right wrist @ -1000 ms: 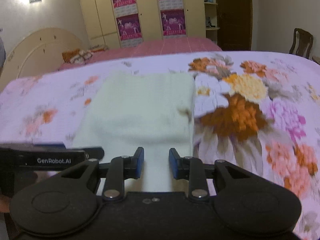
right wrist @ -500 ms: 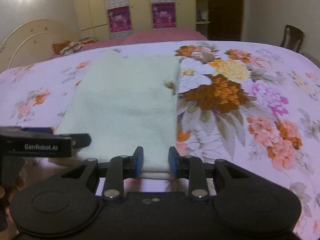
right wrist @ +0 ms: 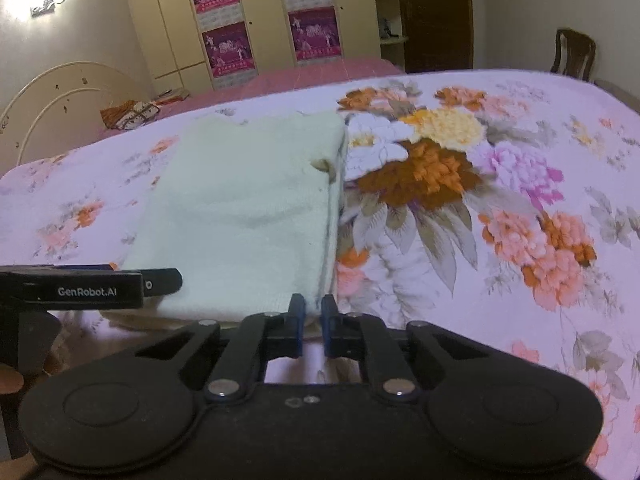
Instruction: Fold small clothes
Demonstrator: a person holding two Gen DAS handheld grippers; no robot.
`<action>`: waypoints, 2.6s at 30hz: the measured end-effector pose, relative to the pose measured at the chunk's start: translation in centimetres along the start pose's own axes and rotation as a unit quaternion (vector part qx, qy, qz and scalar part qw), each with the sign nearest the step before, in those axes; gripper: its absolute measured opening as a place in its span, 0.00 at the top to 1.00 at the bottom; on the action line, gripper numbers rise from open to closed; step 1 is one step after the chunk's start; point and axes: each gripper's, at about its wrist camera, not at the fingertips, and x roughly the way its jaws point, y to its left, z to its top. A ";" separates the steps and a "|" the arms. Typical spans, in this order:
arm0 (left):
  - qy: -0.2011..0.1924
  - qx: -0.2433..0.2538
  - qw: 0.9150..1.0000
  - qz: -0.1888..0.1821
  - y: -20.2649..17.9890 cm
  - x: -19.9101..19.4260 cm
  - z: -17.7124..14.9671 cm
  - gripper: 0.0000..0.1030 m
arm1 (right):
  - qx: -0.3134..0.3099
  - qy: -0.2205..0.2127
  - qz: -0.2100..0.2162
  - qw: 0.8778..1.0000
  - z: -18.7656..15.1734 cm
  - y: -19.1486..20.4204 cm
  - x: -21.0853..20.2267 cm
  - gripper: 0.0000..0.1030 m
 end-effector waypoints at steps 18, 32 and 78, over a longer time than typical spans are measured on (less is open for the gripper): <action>0.008 0.000 1.000 -0.009 0.1 0.4 0.6 0.01 | -0.012 0.005 0.017 1.000 1.3 0.3 1.2 0.91; 0.009 -0.052 0.998 -0.023 1.4 0.6 4.0 0.01 | 0.002 -0.011 0.031 0.999 3.0 -0.9 0.0 0.50; -0.007 -0.085 0.992 -0.090 1.2 4.7 9.2 0.58 | 0.107 -0.019 0.166 0.980 11.1 -1.6 8.3 0.68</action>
